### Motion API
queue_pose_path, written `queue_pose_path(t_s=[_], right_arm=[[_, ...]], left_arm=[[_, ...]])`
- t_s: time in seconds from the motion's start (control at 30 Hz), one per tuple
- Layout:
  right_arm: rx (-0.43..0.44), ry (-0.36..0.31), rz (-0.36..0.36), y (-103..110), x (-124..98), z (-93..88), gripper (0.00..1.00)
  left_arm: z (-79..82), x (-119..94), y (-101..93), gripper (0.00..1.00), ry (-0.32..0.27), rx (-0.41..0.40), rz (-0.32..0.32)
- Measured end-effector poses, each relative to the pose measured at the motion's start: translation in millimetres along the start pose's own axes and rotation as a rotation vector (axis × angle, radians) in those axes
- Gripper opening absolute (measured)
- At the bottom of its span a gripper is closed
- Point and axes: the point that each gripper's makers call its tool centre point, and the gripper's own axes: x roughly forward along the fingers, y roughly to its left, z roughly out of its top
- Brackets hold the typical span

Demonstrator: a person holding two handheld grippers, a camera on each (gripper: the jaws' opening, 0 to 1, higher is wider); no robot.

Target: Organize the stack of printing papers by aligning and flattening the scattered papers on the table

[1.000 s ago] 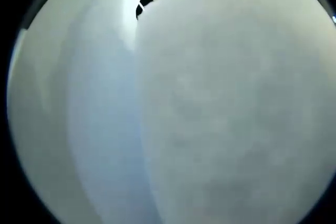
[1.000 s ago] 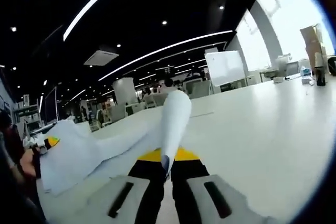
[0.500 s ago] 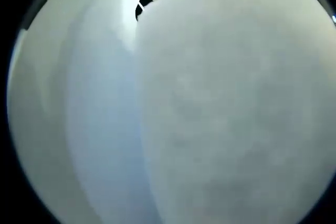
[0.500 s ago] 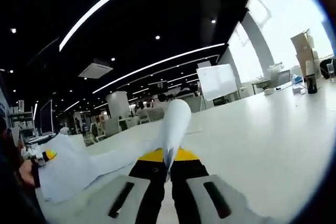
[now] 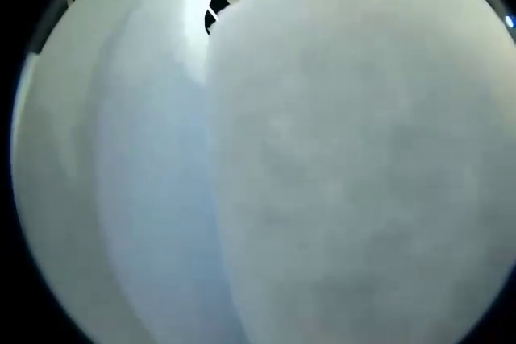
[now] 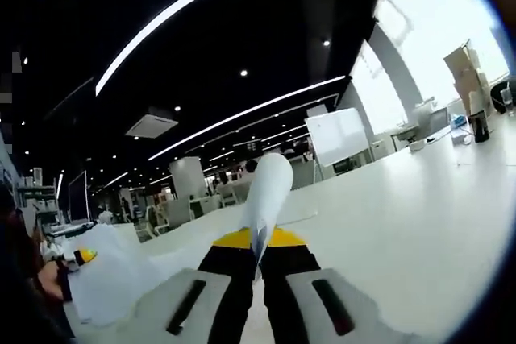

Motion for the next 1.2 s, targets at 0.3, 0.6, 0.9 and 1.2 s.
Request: queue_pose_path(t_s=[0.3, 0.6, 0.9, 1.2], right_arm=[[-0.007, -0.072, 0.063, 33, 4, 23.2, 0.00], [0.041, -0.127, 0.145, 65, 9, 43.8, 0.00], [0.080, -0.128, 0.221, 88, 19, 46.9, 0.00], [0.108, -0.120, 0.251, 92, 24, 47.1, 0.00]], left_arm=[[1.2, 0, 1.1, 0.07, -0.001, -0.008, -0.006], [0.1, 1, -1.1, 0.07, 0.001, -0.003, -0.007], [-0.5, 1, -1.8, 0.07, 0.000, -0.009, -0.005], [-0.4, 1, -1.0, 0.07, 0.000, -0.013, -0.003]])
